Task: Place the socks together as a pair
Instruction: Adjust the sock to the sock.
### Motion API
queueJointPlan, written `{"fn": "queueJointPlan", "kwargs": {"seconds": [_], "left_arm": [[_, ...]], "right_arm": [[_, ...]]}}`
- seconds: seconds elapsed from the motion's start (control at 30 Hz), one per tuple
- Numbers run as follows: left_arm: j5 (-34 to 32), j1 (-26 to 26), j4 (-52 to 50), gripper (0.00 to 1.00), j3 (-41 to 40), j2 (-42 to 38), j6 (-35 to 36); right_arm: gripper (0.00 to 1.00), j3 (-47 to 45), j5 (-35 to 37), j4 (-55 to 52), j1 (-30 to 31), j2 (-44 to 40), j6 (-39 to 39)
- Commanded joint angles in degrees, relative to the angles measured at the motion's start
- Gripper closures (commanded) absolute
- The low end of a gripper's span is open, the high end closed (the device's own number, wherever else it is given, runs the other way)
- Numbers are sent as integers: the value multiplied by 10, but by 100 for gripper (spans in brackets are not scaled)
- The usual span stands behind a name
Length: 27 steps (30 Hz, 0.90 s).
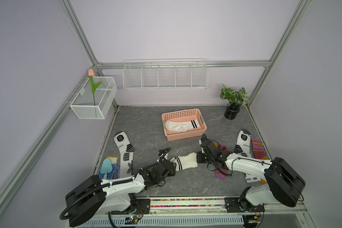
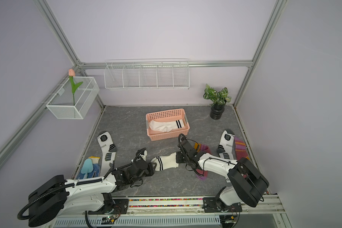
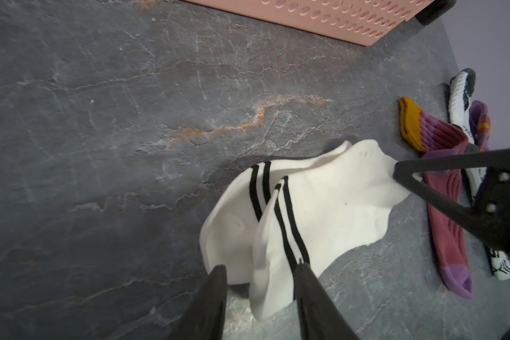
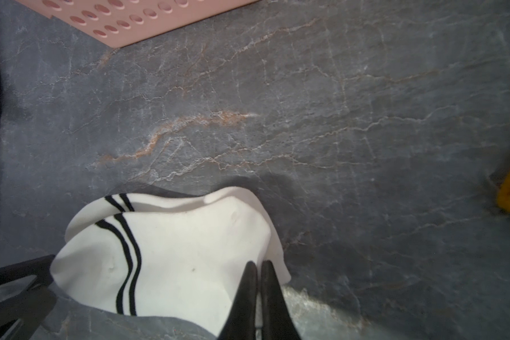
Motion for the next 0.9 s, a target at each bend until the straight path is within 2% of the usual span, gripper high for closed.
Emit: {"fn": "queueJointPlan", "kwargs": {"seconds": [0.0,0.1,0.27,0.5,0.87], "left_arm": [[-19,3,-9,62,29,23,-1],[-18,7,1,71,34,42,-2],[-23,11,-26,100,51,19,9],[-41,24,-53,100,47,-34,29],[-16,53,-42,100,45,-6,39]], "right_arm": [[93,0,-9,5,-3,-4,1],[93,-2,-10,5,-3,-6,2],[93,-4,-13,-3,-3,-22,7],[93,0,-25,-27,-1,-50,14],[93,1,-23,-29,1,-30,15]]}}
